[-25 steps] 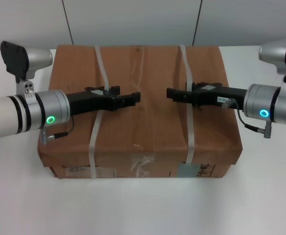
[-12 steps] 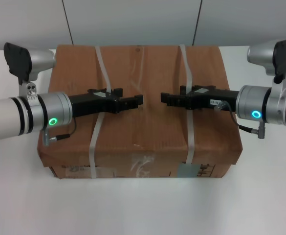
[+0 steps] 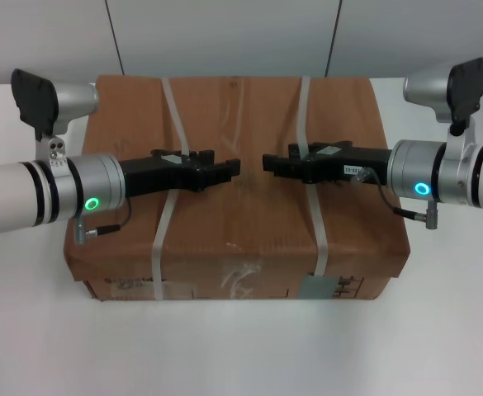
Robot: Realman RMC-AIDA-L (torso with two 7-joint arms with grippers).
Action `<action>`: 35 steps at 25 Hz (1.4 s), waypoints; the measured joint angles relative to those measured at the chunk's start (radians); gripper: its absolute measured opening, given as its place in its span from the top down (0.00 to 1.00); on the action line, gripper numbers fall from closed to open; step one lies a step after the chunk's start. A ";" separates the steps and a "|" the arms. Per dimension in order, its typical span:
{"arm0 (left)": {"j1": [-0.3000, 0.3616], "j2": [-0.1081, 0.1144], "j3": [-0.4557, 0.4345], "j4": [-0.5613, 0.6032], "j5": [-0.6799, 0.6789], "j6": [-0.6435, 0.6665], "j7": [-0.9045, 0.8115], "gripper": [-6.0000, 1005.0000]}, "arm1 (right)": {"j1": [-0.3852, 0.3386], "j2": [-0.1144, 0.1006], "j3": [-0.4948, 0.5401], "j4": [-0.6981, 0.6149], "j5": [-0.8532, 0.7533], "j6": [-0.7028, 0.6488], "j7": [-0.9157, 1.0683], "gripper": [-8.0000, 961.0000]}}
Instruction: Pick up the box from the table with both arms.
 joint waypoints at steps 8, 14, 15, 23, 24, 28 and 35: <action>-0.002 0.000 0.000 0.000 0.002 0.000 0.000 0.43 | 0.001 0.000 0.000 -0.003 0.000 -0.005 -0.005 0.52; -0.002 0.001 0.000 0.000 0.024 0.002 0.000 0.53 | 0.001 0.000 -0.011 -0.003 0.000 -0.013 -0.040 0.70; -0.002 0.001 0.000 0.000 0.026 0.002 0.001 0.54 | 0.001 0.000 -0.010 -0.002 0.001 -0.016 -0.049 0.72; 0.004 0.001 0.000 -0.003 0.024 0.023 0.009 0.67 | -0.011 0.001 0.000 -0.005 0.008 -0.031 -0.072 0.85; 0.005 0.001 0.000 -0.005 0.022 0.027 0.010 0.68 | -0.014 0.001 0.000 -0.004 0.017 -0.031 -0.078 0.86; 0.007 0.002 -0.001 -0.008 0.020 0.030 0.011 0.70 | -0.023 0.001 -0.005 -0.005 0.040 -0.033 -0.088 0.90; 0.025 0.004 -0.003 -0.010 -0.016 0.050 0.045 0.76 | -0.050 0.001 -0.005 -0.007 0.094 -0.052 -0.142 0.96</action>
